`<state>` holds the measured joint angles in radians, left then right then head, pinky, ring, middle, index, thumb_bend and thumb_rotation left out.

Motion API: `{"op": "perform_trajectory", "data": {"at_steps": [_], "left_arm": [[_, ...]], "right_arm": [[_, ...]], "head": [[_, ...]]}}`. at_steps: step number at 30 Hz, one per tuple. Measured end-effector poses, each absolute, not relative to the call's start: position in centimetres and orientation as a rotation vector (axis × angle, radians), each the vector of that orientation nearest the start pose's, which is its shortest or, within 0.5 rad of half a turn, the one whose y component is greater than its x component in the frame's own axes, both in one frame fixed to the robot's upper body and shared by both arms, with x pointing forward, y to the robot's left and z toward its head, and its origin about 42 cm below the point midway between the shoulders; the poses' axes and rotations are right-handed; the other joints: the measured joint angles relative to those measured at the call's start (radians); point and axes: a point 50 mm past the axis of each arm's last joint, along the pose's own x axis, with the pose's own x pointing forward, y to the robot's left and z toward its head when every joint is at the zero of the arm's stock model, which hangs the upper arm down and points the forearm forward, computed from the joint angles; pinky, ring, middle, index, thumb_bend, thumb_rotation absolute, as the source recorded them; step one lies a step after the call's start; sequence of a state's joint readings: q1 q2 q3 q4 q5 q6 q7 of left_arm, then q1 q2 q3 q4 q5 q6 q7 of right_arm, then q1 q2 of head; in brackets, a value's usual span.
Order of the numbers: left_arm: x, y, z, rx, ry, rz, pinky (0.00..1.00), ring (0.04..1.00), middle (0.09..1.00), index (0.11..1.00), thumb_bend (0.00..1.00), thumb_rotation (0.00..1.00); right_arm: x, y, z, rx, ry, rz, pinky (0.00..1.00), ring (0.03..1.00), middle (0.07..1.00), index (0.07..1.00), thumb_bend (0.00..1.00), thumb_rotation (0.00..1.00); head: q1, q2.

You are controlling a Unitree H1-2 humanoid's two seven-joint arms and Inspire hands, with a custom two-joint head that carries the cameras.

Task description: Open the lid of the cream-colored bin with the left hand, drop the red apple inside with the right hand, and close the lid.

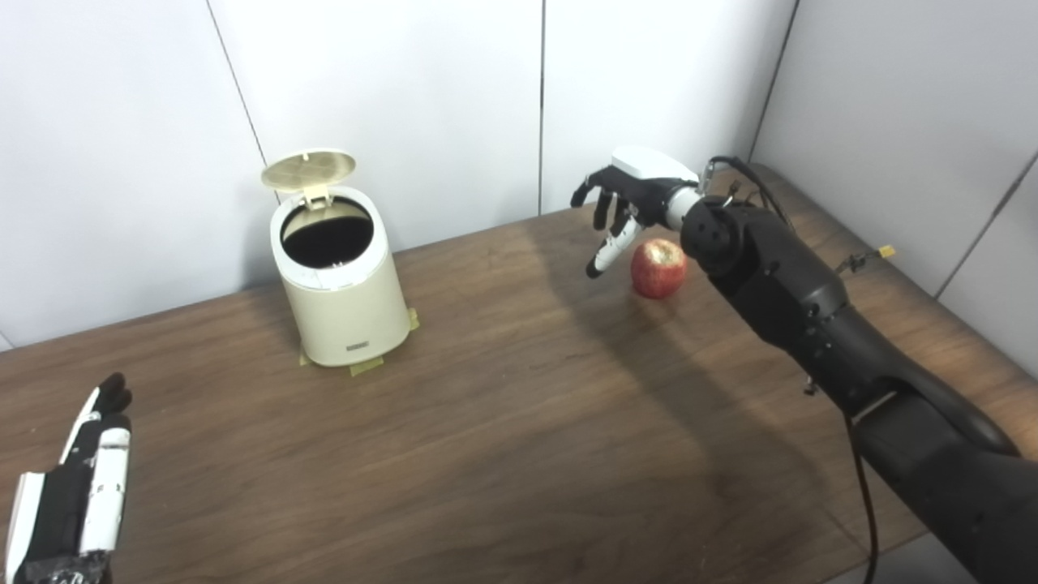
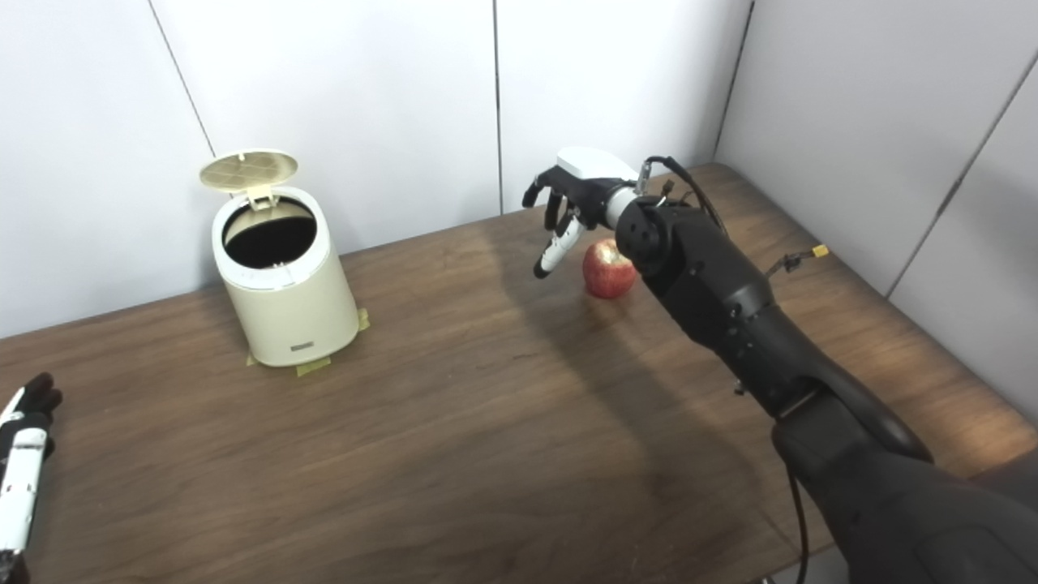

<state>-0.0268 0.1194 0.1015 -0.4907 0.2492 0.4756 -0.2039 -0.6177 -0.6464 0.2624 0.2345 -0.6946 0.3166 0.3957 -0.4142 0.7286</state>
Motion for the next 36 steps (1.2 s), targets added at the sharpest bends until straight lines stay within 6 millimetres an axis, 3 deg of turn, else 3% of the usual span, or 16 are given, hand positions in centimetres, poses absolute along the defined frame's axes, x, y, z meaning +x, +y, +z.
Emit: {"op": "perform_trajectory", "data": {"at_steps": [3, 9, 13, 18, 24, 29, 33, 36], "left_arm": [[27.0, 26.1, 20.6, 0.339, -0.009, 0.014, 1.0, 1.0, 0.963, 0.986, 0.24, 0.98], [27.0, 26.1, 20.5, 0.334, -0.01, 0.013, 1.0, 1.0, 0.963, 0.984, 0.24, 0.97], [27.0, 26.1, 20.5, 0.329, -0.011, 0.014, 1.0, 1.0, 0.965, 0.985, 0.26, 0.96], [27.0, 26.1, 20.5, 0.329, -0.008, 0.013, 1.0, 0.999, 0.962, 0.982, 0.27, 0.96], [27.0, 26.0, 20.4, 0.329, -0.007, 0.011, 1.0, 1.0, 0.968, 0.987, 0.26, 0.96], [27.0, 26.0, 20.4, 0.335, -0.006, 0.012, 1.0, 1.0, 0.963, 0.983, 0.26, 0.97], [27.0, 26.0, 20.4, 0.332, -0.006, 0.013, 1.0, 0.995, 0.961, 0.982, 0.24, 0.97], [27.0, 25.9, 20.4, 0.329, -0.006, 0.013, 1.0, 1.0, 0.964, 0.985, 0.24, 0.98]], "right_arm": [[45.2, -35.7, 27.2, -1.408, 0.224, 0.137, 0.73, 0.75, 0.759, 0.76, 1.0, 0.32], [44.8, -36.3, 27.3, -1.492, 0.305, 0.185, 0.98, 0.865, 0.84, 0.78, 1.0, 0.32], [44.3, -36.9, 26.9, -1.632, 0.364, 0.262, 1.0, 0.917, 0.876, 0.808, 1.0, 0.37], [44.1, -37.3, 27.3, -1.726, 0.408, 0.273, 1.0, 0.983, 0.914, 0.808, 0.95, 0.28], [44.0, -37.5, 27.3, -1.771, 0.456, 0.268, 1.0, 1.0, 0.932, 0.821, 0.97, 0.3], [43.8, -37.7, 27.7, -1.756, 0.455, 0.261, 1.0, 0.937, 0.903, 0.814, 0.97, 0.26], [43.3, -38.0, 27.6, -1.735, 0.448, 0.254, 0.91, 0.868, 0.851, 0.793, 0.97, 0.23], [42.8, -38.6, 27.0, -1.719, 0.448, 0.252, 0.93, 0.841, 0.804, 0.754, 0.94, 0.18]], "head": [[-0.002, 0.0], [-0.003, 0.002], [-0.003, 0.003], [-0.005, 0.002], [-0.003, 0.003], [-0.003, 0.005], [-0.006, 0.006], [-0.002, 0.009]]}}
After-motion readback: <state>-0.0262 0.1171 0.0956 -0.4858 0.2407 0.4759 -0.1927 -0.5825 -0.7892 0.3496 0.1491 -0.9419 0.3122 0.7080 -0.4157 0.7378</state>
